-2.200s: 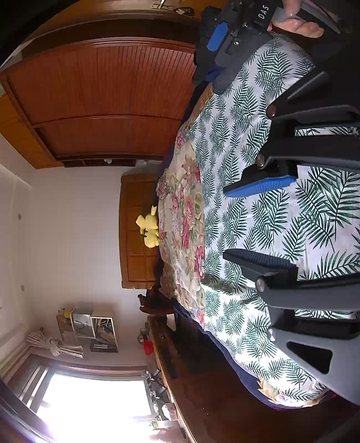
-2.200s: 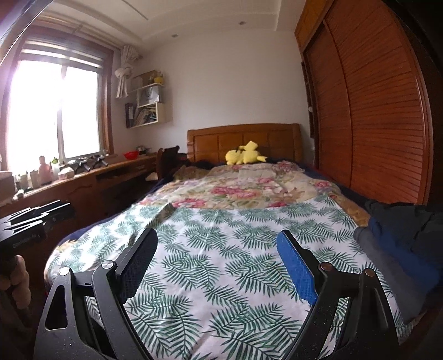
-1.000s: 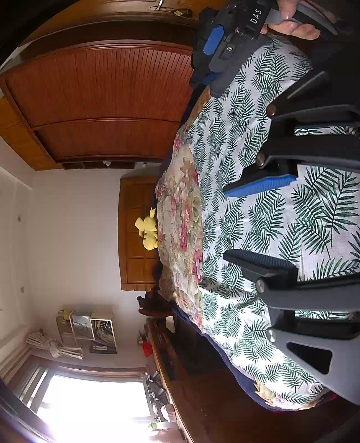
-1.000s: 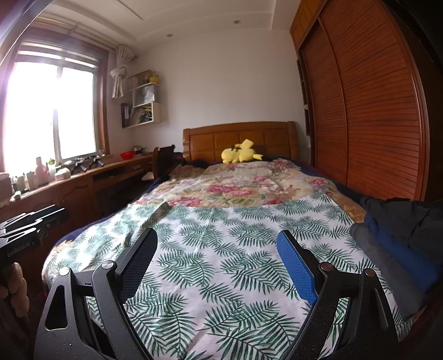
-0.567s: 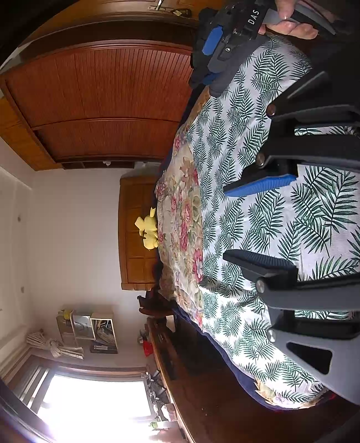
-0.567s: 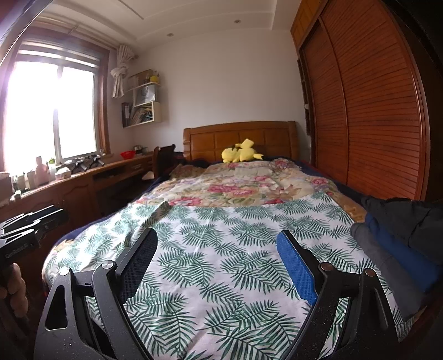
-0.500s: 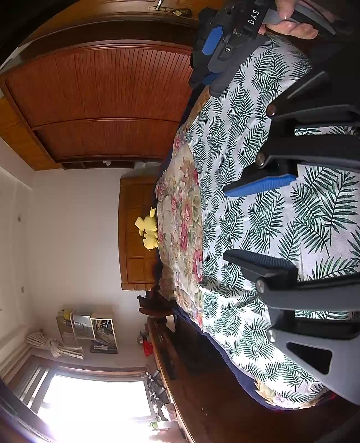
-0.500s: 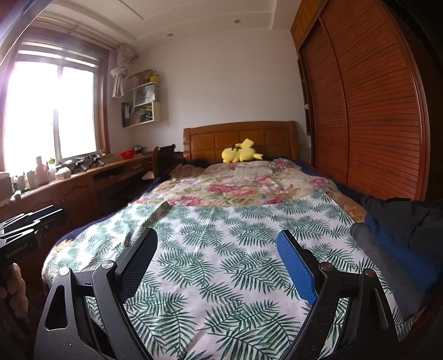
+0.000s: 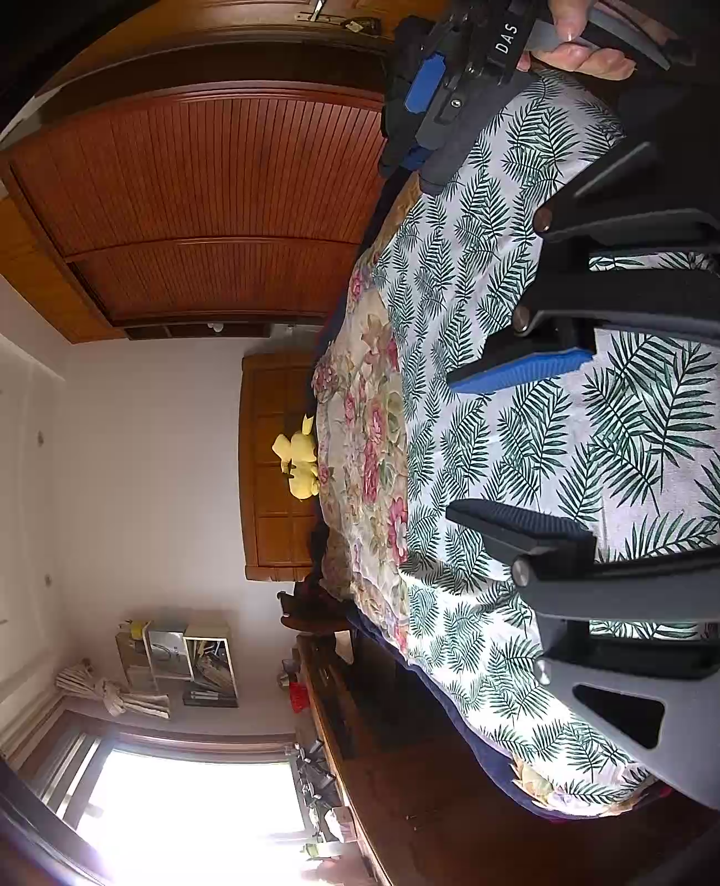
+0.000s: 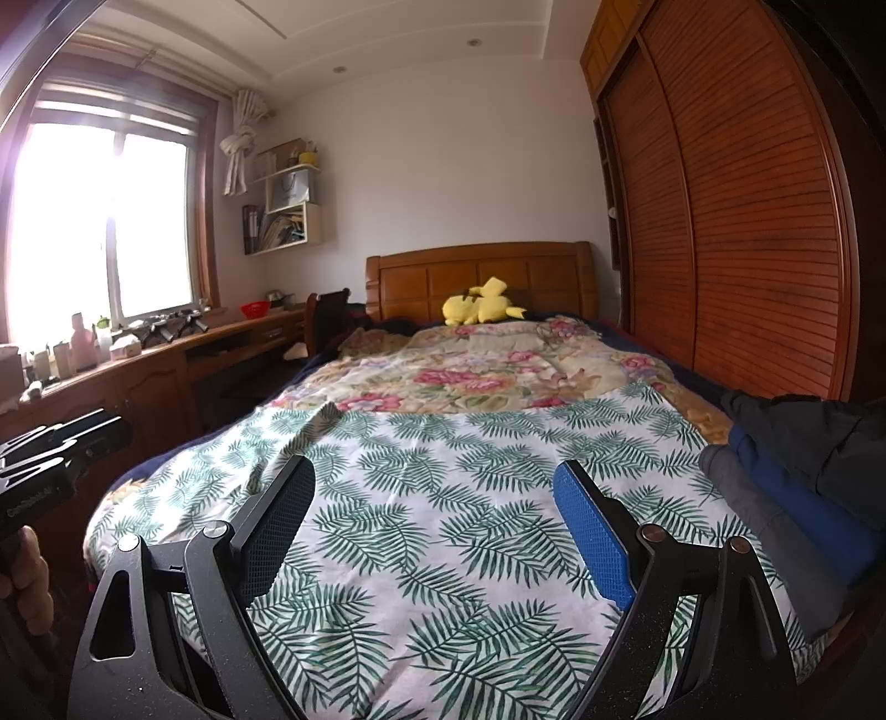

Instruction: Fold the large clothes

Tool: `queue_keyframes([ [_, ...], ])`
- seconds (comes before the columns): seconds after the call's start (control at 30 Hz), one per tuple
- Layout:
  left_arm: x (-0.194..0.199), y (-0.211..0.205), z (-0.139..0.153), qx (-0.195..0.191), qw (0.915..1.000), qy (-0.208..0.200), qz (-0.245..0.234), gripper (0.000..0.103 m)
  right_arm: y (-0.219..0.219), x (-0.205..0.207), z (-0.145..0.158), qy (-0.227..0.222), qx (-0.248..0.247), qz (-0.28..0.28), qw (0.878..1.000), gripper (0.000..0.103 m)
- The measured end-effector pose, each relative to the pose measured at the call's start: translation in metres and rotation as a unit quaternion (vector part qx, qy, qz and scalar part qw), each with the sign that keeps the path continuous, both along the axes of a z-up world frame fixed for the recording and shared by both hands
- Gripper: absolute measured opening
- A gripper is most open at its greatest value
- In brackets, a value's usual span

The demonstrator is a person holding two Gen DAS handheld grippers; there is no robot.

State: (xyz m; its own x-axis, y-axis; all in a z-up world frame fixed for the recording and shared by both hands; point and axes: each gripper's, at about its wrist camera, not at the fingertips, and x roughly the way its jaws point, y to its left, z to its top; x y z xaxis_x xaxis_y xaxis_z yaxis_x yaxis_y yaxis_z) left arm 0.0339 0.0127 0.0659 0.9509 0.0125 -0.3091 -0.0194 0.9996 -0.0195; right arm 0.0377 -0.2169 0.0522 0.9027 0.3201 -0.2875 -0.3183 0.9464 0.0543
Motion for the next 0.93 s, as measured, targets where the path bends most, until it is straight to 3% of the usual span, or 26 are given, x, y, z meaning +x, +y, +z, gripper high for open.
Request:
queue_keyframes([
  [0.93, -0.0008, -0.0021, 0.0036, 0.001, 1.0000, 0.000, -0.001, 0.040, -0.0044, 0.0013, -0.0009, 0.001, 0.001, 0.000, 1.000, 0.090],
])
